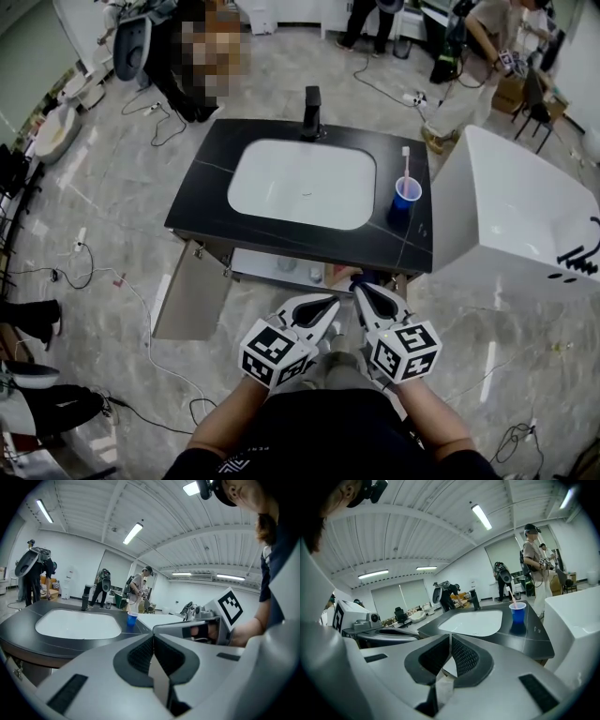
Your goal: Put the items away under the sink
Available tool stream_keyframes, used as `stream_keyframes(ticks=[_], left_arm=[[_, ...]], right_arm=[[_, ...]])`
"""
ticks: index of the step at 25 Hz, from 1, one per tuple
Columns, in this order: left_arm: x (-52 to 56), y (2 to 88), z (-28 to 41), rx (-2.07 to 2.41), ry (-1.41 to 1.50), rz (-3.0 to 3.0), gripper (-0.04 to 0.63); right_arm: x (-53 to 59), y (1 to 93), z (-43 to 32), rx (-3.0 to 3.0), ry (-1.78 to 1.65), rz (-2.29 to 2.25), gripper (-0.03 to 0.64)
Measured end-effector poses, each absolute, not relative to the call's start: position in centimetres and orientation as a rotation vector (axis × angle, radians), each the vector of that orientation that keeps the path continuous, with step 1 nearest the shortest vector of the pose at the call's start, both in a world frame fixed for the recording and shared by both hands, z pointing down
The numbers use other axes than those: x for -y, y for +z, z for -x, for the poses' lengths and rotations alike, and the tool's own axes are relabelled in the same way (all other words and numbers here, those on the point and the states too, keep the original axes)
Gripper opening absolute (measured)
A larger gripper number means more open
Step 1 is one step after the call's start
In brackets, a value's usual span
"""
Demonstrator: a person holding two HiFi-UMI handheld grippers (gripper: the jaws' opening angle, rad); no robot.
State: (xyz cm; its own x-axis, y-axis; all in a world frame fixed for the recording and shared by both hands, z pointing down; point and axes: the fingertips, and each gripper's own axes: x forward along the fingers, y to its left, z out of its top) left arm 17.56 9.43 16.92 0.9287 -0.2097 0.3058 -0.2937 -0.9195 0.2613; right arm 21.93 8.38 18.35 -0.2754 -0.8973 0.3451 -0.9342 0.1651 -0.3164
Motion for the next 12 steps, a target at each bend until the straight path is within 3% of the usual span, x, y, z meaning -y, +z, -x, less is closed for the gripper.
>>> stream_keyframes(ticks=[12], left_arm=[[-5.5,17.9,-25.3,0.329,0.466,-2.786,0.011]], right_arm=[[-4.5,18.8,-29.8,2.328,0.724,-1.889,0.041]])
